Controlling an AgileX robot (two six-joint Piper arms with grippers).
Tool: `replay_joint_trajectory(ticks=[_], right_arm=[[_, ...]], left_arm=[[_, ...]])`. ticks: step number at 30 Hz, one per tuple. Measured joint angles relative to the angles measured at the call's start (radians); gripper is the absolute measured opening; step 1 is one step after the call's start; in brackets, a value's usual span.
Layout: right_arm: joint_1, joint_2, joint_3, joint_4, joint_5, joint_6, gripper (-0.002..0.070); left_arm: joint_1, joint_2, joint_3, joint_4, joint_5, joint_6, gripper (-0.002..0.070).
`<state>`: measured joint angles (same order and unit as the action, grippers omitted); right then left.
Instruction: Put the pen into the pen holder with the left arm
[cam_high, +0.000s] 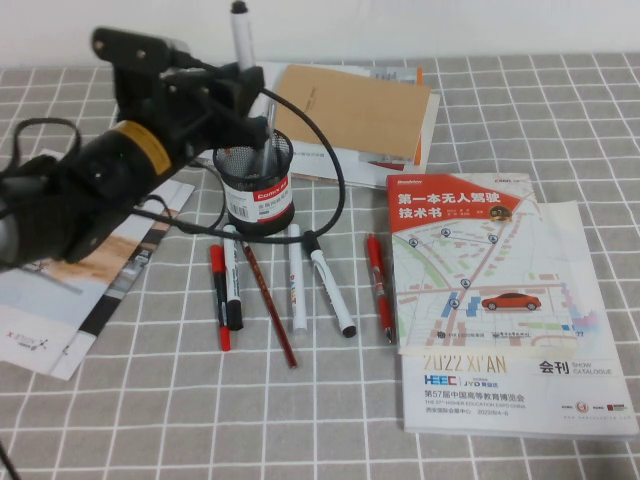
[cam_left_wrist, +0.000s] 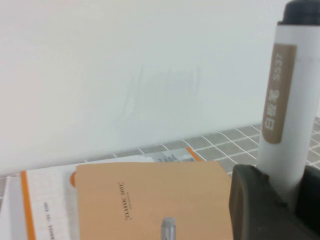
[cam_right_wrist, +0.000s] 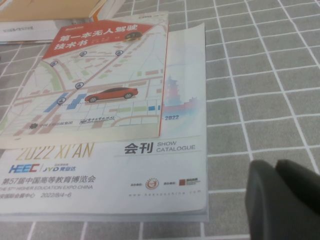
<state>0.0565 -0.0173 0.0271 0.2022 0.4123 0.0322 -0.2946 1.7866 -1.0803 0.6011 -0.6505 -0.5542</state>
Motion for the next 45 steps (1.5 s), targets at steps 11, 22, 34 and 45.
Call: replay_joint_trajectory(ticks=[11, 22, 34, 45], right_arm=[[0.0, 0.0, 0.0, 0.0, 0.0, 0.0, -0.0013], [0.0, 0.0, 0.0, 0.0, 0.0, 0.0, -0.0013], [0.0, 0.0, 0.0, 0.0, 0.0, 0.0, -0.0013], [0.0, 0.0, 0.0, 0.001, 0.0, 0.0, -0.0013]], left_arm=[[0.0, 0.155, -0.086, 0.061, -0.003, -0.015, 0.0119], [0.0, 0.206, -0.102, 0.117, 0.044, 0.028, 0.0119], [0.0, 0.194, -0.111, 0.145, 0.142, -0.057, 0.0286], [0.0, -0.148, -0.103, 0.298, 0.407, -0.286, 0.006]])
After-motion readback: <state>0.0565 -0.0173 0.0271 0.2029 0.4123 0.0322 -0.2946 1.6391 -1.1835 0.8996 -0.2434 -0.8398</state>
